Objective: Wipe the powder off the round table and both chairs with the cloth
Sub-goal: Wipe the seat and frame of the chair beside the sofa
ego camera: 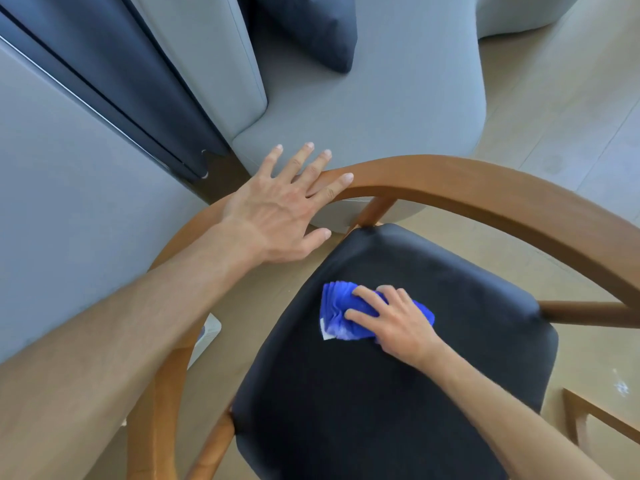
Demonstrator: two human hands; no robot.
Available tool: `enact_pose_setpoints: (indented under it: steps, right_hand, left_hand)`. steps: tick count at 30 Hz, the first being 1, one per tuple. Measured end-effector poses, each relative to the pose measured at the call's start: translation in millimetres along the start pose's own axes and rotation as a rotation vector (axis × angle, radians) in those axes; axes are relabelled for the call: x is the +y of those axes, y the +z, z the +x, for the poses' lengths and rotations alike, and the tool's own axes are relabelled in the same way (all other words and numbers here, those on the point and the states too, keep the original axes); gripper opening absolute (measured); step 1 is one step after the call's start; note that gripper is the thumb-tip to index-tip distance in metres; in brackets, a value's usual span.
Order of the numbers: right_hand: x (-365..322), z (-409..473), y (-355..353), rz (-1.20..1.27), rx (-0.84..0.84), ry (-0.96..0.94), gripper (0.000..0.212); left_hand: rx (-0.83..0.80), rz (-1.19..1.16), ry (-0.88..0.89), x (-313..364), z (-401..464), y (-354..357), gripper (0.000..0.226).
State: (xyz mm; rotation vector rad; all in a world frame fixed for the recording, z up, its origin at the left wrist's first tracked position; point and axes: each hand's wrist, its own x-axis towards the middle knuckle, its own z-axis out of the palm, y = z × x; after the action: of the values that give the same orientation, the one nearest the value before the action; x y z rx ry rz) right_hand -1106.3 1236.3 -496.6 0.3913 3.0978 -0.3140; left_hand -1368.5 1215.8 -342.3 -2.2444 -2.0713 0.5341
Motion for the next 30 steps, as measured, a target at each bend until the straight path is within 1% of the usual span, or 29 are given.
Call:
enact_pose_setpoints:
  steps: [1,2,4,6,9,12,13,14,16,20,21,24,26,27,28,29,30]
  right_hand:
    - [21,1,-7,0.015,-0.013,0.131,0.066]
    - [39,-2,-12,0.017,-0.01,0.261,0.069]
    - [69,-15,-21,0.074,0.017,0.516,0.066]
    - [83,-30,-24,0.128,0.082,0.712,0.062]
    - [72,-34,-19,0.146,0.148,0.975,0.056]
    - [47,-4,-16,0.245,0.277,1.286,0.05]
    - [36,7,-14,0.269,0.309,1.338,0.05]
    - [23,18,-10,0.282,0.33,1.348,0.051]
    - [-12,39,-3,0.288,0.34,1.254,0.054]
    - [-111,60,19,0.29,0.297,0.868,0.051]
    - [-139,58,24,0.295,0.262,0.756,0.05]
    - [-210,24,41,0.329,0.094,0.387,0.043]
    - [-238,-21,50,0.315,-0.027,0.123,0.038]
    - [-248,-44,54,0.296,-0.085,-0.005,0.03]
    - [-251,-67,54,0.271,-0.191,-0.068,0.021]
    - [-250,-85,52,0.283,-0.315,-0.045,0.02]
    - [-243,-101,49,0.34,-0.395,0.009,0.032]
  left_hand:
    - [-0.001,-0.004,-0.001,0,0,1,0.073]
    - [-0.002,-0.008,0.001,1,1,1,0.073]
    - [-0.005,-0.017,0.004,0,1,2,0.073]
    - [-0.001,-0.024,0.005,0,2,2,0.073]
    - [0.003,-0.036,0.009,0,3,1,0.072]
    - [-0.004,-0.043,0.006,0,3,-1,0.073]
    - [-0.007,-0.042,0.004,-1,3,-1,0.073]
    - [-0.01,-0.043,0.002,0,3,-1,0.073]
    - [-0.013,-0.039,0.0,-1,4,0,0.073]
    - [-0.02,-0.022,-0.003,-4,4,1,0.074]
    - [-0.021,-0.019,-0.006,-4,3,2,0.074]
    - [-0.02,-0.01,0.001,-4,2,3,0.074]
    - [-0.018,-0.006,-0.001,-5,1,2,0.074]
    - [-0.02,-0.008,-0.004,-6,0,2,0.074]
    - [-0.022,-0.005,-0.005,-7,0,3,0.074]
    - [-0.023,0.002,-0.006,-7,0,3,0.074]
    - [-0.026,0.009,-0.007,-8,-1,3,0.074]
